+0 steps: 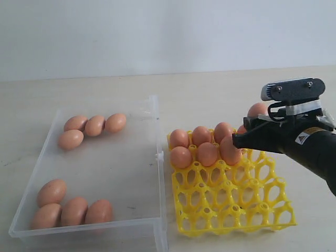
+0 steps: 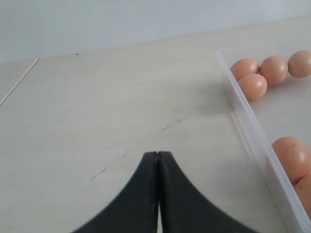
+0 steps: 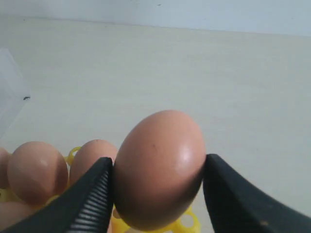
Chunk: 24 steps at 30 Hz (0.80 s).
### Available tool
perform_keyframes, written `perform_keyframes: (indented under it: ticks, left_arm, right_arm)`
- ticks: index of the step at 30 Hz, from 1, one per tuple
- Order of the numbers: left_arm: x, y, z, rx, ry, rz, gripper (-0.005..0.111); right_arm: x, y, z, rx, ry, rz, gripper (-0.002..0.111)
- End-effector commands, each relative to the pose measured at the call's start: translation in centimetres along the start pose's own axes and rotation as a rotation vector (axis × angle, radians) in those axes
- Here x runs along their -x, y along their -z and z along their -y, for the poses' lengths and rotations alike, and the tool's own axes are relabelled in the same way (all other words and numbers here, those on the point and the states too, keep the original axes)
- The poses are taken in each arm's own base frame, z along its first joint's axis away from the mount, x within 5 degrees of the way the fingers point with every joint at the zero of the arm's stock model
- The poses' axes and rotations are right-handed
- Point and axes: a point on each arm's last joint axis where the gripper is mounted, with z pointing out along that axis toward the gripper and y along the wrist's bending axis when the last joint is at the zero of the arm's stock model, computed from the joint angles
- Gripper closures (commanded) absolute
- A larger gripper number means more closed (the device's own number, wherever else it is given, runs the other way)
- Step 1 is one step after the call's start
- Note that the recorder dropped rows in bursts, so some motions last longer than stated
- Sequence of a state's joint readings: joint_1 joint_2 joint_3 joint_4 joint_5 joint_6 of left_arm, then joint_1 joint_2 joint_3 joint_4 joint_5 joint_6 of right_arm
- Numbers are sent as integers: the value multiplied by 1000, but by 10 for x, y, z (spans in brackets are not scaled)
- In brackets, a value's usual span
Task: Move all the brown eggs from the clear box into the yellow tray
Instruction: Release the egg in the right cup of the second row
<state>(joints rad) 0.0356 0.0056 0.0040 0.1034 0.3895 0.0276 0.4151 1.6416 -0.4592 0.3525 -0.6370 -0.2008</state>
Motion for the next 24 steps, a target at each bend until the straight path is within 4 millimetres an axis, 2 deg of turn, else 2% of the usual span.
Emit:
perform_keyframes:
  ticks: [1, 10, 13, 17, 19, 21, 24]
  left_arm:
    - [2, 1, 0, -5, 5, 19, 107]
    - [2, 1, 0, -5, 5, 19, 107]
    - [2, 1, 0, -5, 5, 19, 107]
    - [2, 1, 0, -5, 5, 19, 107]
    - [2, 1, 0, -5, 5, 19, 107]
    - [2, 1, 0, -5, 5, 19, 107]
    - [2, 1, 0, -5, 5, 19, 107]
  right_arm:
    - [-10, -7, 0, 24, -8, -27, 108]
    - [-26, -16, -1, 23, 7, -91, 106]
    - [-26, -16, -1, 28, 23, -88, 92]
    - [-27, -15, -2, 36, 30, -101, 55]
    - [-28, -15, -2, 38, 30, -113, 43]
    - [-26, -13, -2, 40, 37, -116, 41]
    - [-12, -3, -2, 52, 39, -82, 48]
